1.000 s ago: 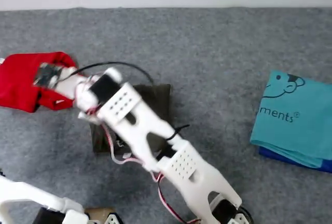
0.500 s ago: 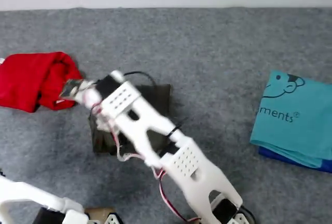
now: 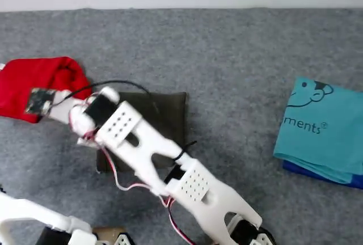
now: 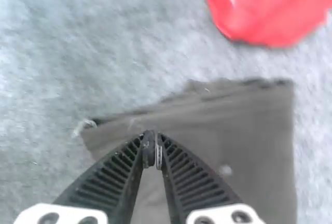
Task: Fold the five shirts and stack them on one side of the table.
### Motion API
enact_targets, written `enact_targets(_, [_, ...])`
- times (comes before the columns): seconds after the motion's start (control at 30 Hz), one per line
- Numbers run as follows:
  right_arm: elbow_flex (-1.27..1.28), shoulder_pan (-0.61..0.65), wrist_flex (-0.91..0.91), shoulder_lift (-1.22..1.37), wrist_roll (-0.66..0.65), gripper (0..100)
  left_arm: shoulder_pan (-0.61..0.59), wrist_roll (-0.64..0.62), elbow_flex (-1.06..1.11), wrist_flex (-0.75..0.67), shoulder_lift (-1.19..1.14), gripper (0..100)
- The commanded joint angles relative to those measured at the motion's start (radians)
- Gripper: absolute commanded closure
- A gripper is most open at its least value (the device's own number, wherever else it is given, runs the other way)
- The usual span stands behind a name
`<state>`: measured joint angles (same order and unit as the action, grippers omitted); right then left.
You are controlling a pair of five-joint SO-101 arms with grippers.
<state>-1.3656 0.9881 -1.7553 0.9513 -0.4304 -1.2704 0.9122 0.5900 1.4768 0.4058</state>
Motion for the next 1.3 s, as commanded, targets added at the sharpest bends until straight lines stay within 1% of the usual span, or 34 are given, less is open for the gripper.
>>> enact_targets(0.0, [-0.029, -0.088, -0.044, -0.05, 0.049, 98.8, -0.005, 0.005, -0.008, -0.014, 0.032, 98])
enact_targets(0.07, [0.026, -0.11, -0.044, -0.093, 0.074, 98.8, -0.005, 0.005, -0.01, -0.014, 0.032, 98])
enact_targets(0.13, [0.137, -0.127, -0.045, -0.154, 0.081, 98.8, -0.005, 0.005, -0.01, -0.014, 0.032, 98])
enact_targets(0.4, [0.776, -0.165, -0.042, -0.493, 0.083, 98.9, -0.006, 0.005, -0.012, -0.014, 0.032, 98])
enact_targets(0.53, [1.003, -0.231, -0.033, -0.562, 0.08, 98.9, -0.003, 0.005, -0.012, -0.014, 0.032, 98])
enact_targets(0.6, [1.085, -0.288, 0.001, -0.561, 0.078, 98.9, 0.0, 0.005, -0.012, -0.014, 0.032, 98])
enact_targets(0.7, [1.209, -0.374, 0.125, -0.542, 0.075, 98.9, 0.0, 0.005, -0.012, -0.014, 0.032, 98])
enact_targets(0.77, [1.267, -0.409, 0.2, -0.509, 0.055, 98.9, 0.0, 0.005, -0.012, -0.014, 0.032, 98])
enact_targets(0.9, [1.277, -0.441, 0.24, -0.444, 0.015, 98.9, 0.0, 0.006, -0.012, -0.015, 0.032, 98])
enact_targets(1.0, [1.185, -0.435, 0.186, -0.461, 0.02, 98.9, 0.0, 0.006, -0.012, -0.015, 0.032, 98])
enact_targets(1.13, [0.991, -0.372, 0.104, -0.506, 0.02, 98.9, 0.002, 0.006, -0.012, -0.015, 0.032, 98])
enact_targets(1.27, [0.801, -0.278, 0.094, -0.504, 0.02, 98.9, 0.002, 0.006, -0.012, -0.015, 0.032, 98])
